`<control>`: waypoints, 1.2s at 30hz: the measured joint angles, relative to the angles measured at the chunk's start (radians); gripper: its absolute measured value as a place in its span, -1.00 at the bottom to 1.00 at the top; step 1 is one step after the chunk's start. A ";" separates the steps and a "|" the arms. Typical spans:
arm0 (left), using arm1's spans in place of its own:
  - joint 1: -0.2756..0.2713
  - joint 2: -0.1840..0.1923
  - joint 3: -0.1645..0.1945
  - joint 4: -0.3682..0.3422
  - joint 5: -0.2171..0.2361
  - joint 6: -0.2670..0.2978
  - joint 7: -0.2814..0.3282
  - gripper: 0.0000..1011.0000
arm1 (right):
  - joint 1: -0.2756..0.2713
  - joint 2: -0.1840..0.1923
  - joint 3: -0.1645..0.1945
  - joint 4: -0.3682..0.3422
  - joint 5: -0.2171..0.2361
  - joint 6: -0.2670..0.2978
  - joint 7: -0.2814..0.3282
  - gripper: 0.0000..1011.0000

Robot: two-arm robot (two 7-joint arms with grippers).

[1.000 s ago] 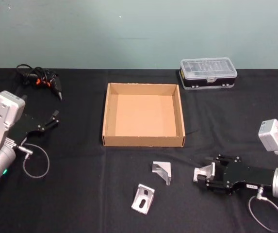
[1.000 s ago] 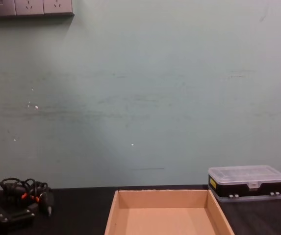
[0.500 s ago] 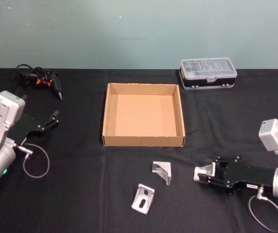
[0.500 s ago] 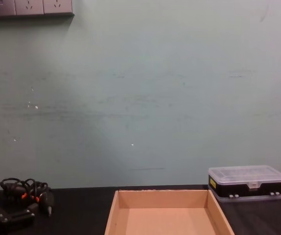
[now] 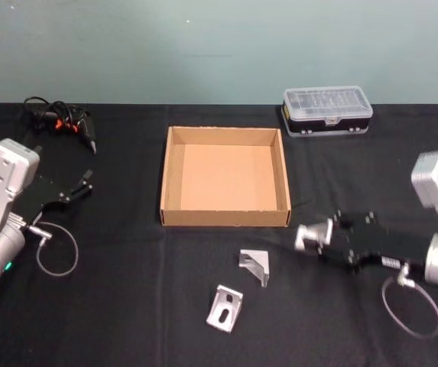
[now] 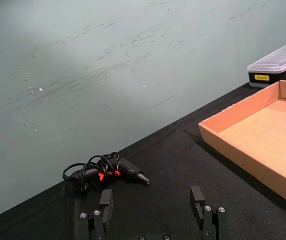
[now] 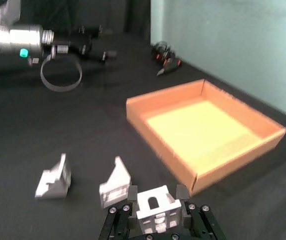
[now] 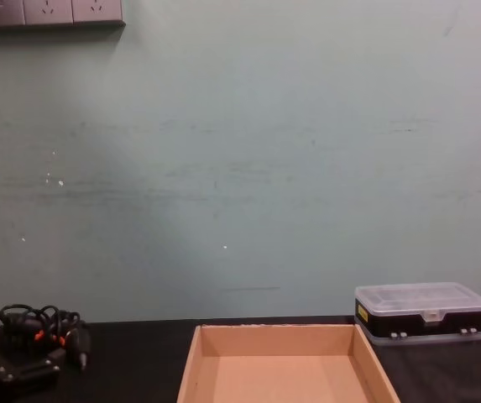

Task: Use one hand to pick up the angle iron from the table and place it into the box.

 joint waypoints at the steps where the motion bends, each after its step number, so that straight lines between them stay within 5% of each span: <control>1: 0.000 0.000 0.000 0.000 0.000 0.000 0.000 1.00 | 0.003 -0.002 0.002 -0.012 0.003 0.012 -0.008 -0.06; 7: 0.000 0.000 0.000 0.000 0.000 0.000 0.000 1.00 | 0.081 -0.047 -0.018 -0.042 0.000 0.127 -0.053 -0.06; 15: 0.000 0.000 0.000 0.000 0.000 0.000 0.000 1.00 | 0.244 -0.171 -0.084 0.084 -0.031 0.255 -0.102 -0.06; 17: 0.000 0.000 0.000 0.000 0.000 0.000 0.000 1.00 | 0.313 -0.225 -0.110 0.169 -0.045 0.275 -0.106 -0.06; 27: 0.000 0.000 0.000 0.000 0.000 0.000 0.000 1.00 | 0.504 -0.389 -0.163 0.491 -0.105 0.245 -0.108 -0.06; 36: 0.000 0.000 0.000 0.000 0.000 0.000 0.000 1.00 | 0.571 -0.483 -0.174 0.666 -0.147 0.195 -0.117 -0.06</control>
